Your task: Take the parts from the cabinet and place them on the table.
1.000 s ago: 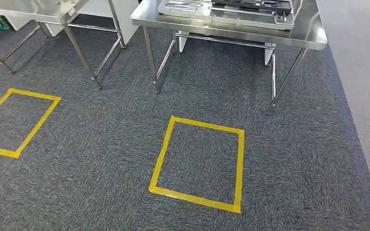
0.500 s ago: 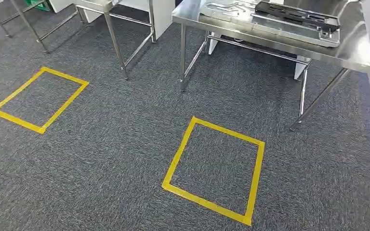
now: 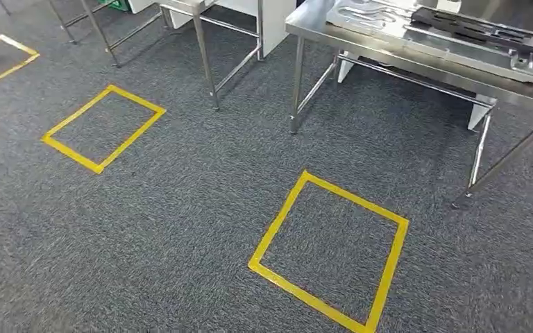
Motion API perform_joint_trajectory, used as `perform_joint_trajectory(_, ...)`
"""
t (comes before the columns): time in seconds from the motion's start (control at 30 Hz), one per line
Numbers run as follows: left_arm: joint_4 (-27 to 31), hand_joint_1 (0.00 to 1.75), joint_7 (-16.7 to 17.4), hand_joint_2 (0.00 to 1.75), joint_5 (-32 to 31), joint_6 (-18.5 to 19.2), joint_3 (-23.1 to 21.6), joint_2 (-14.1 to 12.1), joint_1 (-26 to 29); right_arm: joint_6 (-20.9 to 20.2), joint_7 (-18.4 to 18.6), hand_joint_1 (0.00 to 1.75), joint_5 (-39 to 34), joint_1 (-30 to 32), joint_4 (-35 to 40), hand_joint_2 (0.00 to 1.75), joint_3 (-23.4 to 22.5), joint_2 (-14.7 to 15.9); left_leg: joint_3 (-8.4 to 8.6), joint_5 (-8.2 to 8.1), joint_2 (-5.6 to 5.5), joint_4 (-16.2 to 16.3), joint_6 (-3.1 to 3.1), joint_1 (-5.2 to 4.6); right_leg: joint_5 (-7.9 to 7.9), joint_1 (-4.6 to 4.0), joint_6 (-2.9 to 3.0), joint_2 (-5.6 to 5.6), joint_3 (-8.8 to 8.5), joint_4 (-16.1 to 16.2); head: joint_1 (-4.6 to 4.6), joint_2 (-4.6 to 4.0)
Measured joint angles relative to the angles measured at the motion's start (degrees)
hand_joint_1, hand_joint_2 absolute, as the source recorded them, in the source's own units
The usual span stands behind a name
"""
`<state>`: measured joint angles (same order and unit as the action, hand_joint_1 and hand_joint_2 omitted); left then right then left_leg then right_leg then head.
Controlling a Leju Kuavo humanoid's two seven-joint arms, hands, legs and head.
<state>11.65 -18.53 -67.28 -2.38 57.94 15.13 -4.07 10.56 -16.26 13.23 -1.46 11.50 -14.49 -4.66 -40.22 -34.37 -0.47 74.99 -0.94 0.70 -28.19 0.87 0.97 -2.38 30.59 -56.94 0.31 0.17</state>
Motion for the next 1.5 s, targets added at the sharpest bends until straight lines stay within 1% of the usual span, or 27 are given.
perform_joint_trajectory(0.07,0.0,0.0,0.28,0.0,0.0,-0.13,-0.15,0.0,0.06,0.81,0.48,0.0,1.22,-0.04,0.0,0.0,0.02,0.0,3.65,3.81,0.5,-6.47,0.11,0.0,-0.21,-0.02,-0.24,-1.59,-0.07,-0.19,0.0,0.0)
perform_joint_trajectory(0.1,0.0,0.0,0.41,0.0,0.02,-0.26,-0.15,0.0,0.07,1.01,0.68,0.0,1.85,-0.06,0.0,0.0,0.13,0.0,7.18,6.3,1.71,-12.54,0.32,-0.03,-0.38,-0.02,-0.48,-2.34,-0.24,-0.3,0.0,0.0)
perform_joint_trajectory(0.13,0.0,0.0,0.46,0.0,0.09,-0.37,-0.15,0.0,0.01,1.33,1.0,0.0,2.29,-0.07,0.0,0.0,0.24,0.02,9.27,6.43,4.66,-16.44,0.6,-0.24,-0.57,-0.31,-0.78,-2.81,-0.42,-0.45,-0.02,0.0)
perform_joint_trajectory(0.3,0.0,0.0,1.03,0.0,0.28,-0.79,-0.15,-0.02,0.22,1.51,2.1,0.0,3.78,-0.62,-0.11,0.0,0.72,0.0,8.94,6.92,2.12,-17.35,2.44,-0.7,-0.82,-0.4,-2.4,-4.9,-0.89,-0.46,0.22,0.0)
perform_joint_trajectory(0.37,0.0,0.0,1.25,0.0,0.26,-0.92,-0.15,-0.02,0.23,1.53,2.38,0.0,3.85,-0.4,-0.13,0.0,0.87,0.02,9.08,7.54,1.19,-17.6,3.18,-0.33,-4.09,0.05,-2.87,0.06,0.61,-4.17,0.59,0.0)
perform_joint_trajectory(0.4,0.0,0.0,1.27,0.0,0.26,-1.01,-0.15,-0.02,0.12,1.53,2.47,0.0,3.87,-0.31,-0.17,0.0,1.0,0.02,8.84,7.66,0.67,-17.59,3.35,-0.35,-6.68,0.09,-2.98,1.39,2.74,-8.67,0.9,0.0)
perform_joint_trajectory(0.47,0.0,0.0,1.29,0.0,0.26,-0.96,-0.15,-0.02,0.11,1.53,2.47,0.0,3.87,-0.12,-0.24,0.0,1.11,0.02,8.61,7.75,-0.64,-17.53,3.48,-0.58,-9.87,0.05,-3.1,2.0,6.95,-17.14,0.9,0.0)
perform_joint_trajectory(0.5,0.0,0.0,1.33,0.0,0.26,-0.96,-0.15,-0.02,0.18,1.53,2.49,0.0,3.87,-0.09,-0.28,0.0,1.16,0.02,8.63,7.75,-1.41,-17.5,3.49,-0.68,-9.4,0.04,-3.03,2.07,7.77,-18.46,0.83,0.0)
perform_joint_trajectory(0.53,0.0,0.0,1.38,0.0,0.26,-0.96,-0.15,-0.02,0.24,1.53,2.49,0.0,3.87,-0.06,-0.31,0.0,1.2,0.02,8.73,7.75,-2.24,-17.45,3.49,-0.74,-7.52,0.02,-2.84,2.15,7.16,-16.8,0.87,0.0)
perform_joint_trajectory(0.6,0.0,0.0,1.38,0.0,0.26,-0.96,-0.15,-0.02,0.19,1.53,2.53,0.0,3.87,-0.05,-0.33,0.0,1.2,0.02,8.96,7.74,-3.87,-17.37,3.45,-0.88,-1.97,-0.16,-2.09,3.15,3.08,-7.77,0.92,0.0)
perform_joint_trajectory(0.63,0.0,0.0,1.36,0.0,0.26,-0.96,-0.15,0.02,0.16,1.53,2.53,0.0,3.87,-0.01,-0.33,0.0,1.2,0.04,8.97,7.78,-4.54,-17.38,3.39,-0.73,0.28,-0.25,-1.43,5.68,0.84,-2.79,0.9,0.0)
perform_joint_trajectory(0.67,0.0,0.0,1.36,0.0,0.26,-0.94,-0.15,0.15,0.04,1.55,2.69,0.0,3.87,0.07,-0.35,0.0,1.22,0.53,8.7,7.72,-4.97,-17.13,3.02,-1.08,-0.39,-0.17,-0.66,8.54,0.25,-0.88,0.64,0.0)
perform_joint_trajectory(0.73,0.0,0.0,1.42,0.0,0.09,-0.94,-0.15,0.11,-0.02,1.53,2.82,0.0,3.87,-0.07,-0.39,0.0,1.4,0.37,8.21,7.93,-6.24,-17.27,2.13,-0.44,-0.22,-0.57,-0.76,7.08,0.25,-0.58,0.81,-0.02)
perform_joint_trajectory(0.8,0.0,0.0,1.57,0.0,0.0,-0.94,-0.15,0.15,0.08,1.53,3.02,0.0,3.87,-0.35,-0.39,0.0,1.4,0.37,7.96,8.27,-7.76,-17.7,1.23,-0.57,0.15,-0.44,-0.28,5.69,-0.29,0.39,0.9,0.0)
perform_joint_trajectory(0.87,0.0,0.0,1.66,0.0,-0.13,-1.01,-0.15,0.11,0.06,1.57,3.34,0.0,3.89,-0.04,-0.39,0.0,1.42,0.28,6.96,6.06,-2.41,-14.71,1.22,-0.84,0.63,0.07,0.21,3.93,-1.16,1.67,0.54,0.0)
perform_joint_trajectory(0.9,0.0,0.0,1.68,0.0,-0.15,-1.01,-0.15,0.09,-0.03,1.55,3.43,0.0,4.0,0.13,-0.42,0.0,1.42,0.33,5.64,4.33,-1.24,-12.12,0.97,-0.47,0.62,0.07,0.27,3.22,-1.21,1.68,0.24,0.0)
perform_joint_trajectory(0.93,0.0,0.0,1.73,0.0,-0.26,-1.03,-0.15,0.09,-0.12,1.55,3.52,0.0,4.08,0.26,-0.42,0.0,1.42,0.37,2.87,1.37,-0.39,-6.46,0.45,-0.22,0.53,0.01,0.34,2.06,-1.22,1.6,0.22,-0.02)
perform_joint_trajectory(1.0,0.0,0.0,1.75,0.0,-0.52,-1.03,-0.17,0.09,-0.05,1.55,3.56,0.0,4.35,0.26,-0.44,0.0,1.42,0.37,-0.44,-0.83,-0.1,0.31,-0.27,0.16,0.42,0.0,0.31,0.37,-1.1,1.49,0.2,0.0)
perform_joint_trajectory(1.07,0.0,0.0,1.75,0.0,-0.55,-1.03,-0.17,0.04,0.09,1.53,3.67,0.0,4.83,0.12,-0.44,0.0,1.46,0.37,1.6,2.35,0.27,-3.34,-0.82,0.63,0.11,0.22,-0.16,-1.16,-1.15,1.23,0.22,0.0)
perform_joint_trajectory(1.13,0.0,0.0,1.75,0.0,-0.55,-1.03,-0.17,0.02,0.01,1.53,3.74,0.0,5.03,0.02,-0.42,0.0,1.49,0.37,6.92,6.75,2.1,-12.87,-1.31,0.91,-0.53,0.6,-0.94,-2.36,-1.32,0.44,0.2,0.0)
perform_joint_trajectory(1.17,0.0,0.0,1.75,0.0,-0.55,-1.03,-0.2,0.04,-0.11,1.53,3.85,0.0,5.18,-0.01,-0.42,0.0,1.49,0.48,8.43,6.75,5.09,-16.08,-1.34,0.99,-0.95,0.33,-1.5,-2.79,-1.28,-0.18,0.0,0.0)
perform_joint_trajectory(1.2,0.0,0.0,1.73,0.0,-0.52,-1.03,-0.22,0.04,-0.18,1.55,3.89,0.0,5.33,-0.03,-0.44,0.0,1.51,0.68,8.46,6.78,4.59,-16.02,-0.49,0.76,-1.56,-0.14,-1.98,-3.13,-1.12,-0.77,-0.17,0.0)
perform_joint_trajectory(1.23,0.0,0.0,1.73,0.0,-0.48,-1.03,-0.22,0.04,-0.19,1.53,3.91,0.0,5.62,-0.06,-0.44,0.0,1.6,0.63,8.38,6.75,3.76,-15.85,0.17,0.75,-1.5,-0.16,-2.23,-3.55,-1.33,-0.67,0.55,0.0)
perform_joint_trajectory(1.33,0.0,0.0,1.75,0.0,-0.2,-1.16,-0.22,-0.02,-0.15,1.49,4.0,0.0,6.01,-0.6,-0.44,0.0,1.84,0.61,8.42,7.13,2.24,-16.18,1.57,0.48,-1.55,0.41,-3.16,-4.65,-1.82,-0.25,0.63,-0.02)
perform_joint_trajectory(1.4,0.0,0.0,1.88,0.0,-0.07,-0.83,-0.22,-0.11,-0.19,1.46,4.2,0.0,6.73,-0.58,-0.44,0.0,2.14,0.63,7.98,7.5,1.28,-16.33,2.18,0.52,-5.28,0.69,-3.36,0.04,-0.13,-4.6,0.83,0.0)
perform_joint_trajectory(1.47,0.0,0.0,1.9,0.0,-0.07,-0.02,-0.22,-0.41,-0.35,1.44,4.76,0.0,7.28,-0.46,-0.48,0.0,2.4,0.61,7.58,7.71,0.08,-16.33,2.51,0.19,-9.76,0.4,-3.16,1.72,4.27,-13.61,0.92,0.0)
perform_joint_trajectory(1.5,0.0,0.0,1.9,0.0,-0.07,0.22,-0.22,-0.53,-0.34,1.4,4.92,0.0,7.54,-0.44,-0.5,0.0,2.56,0.57,7.44,7.79,-0.6,-16.33,2.63,-0.09,-10.73,0.3,-2.96,1.87,6.13,-17.09,0.92,0.0)
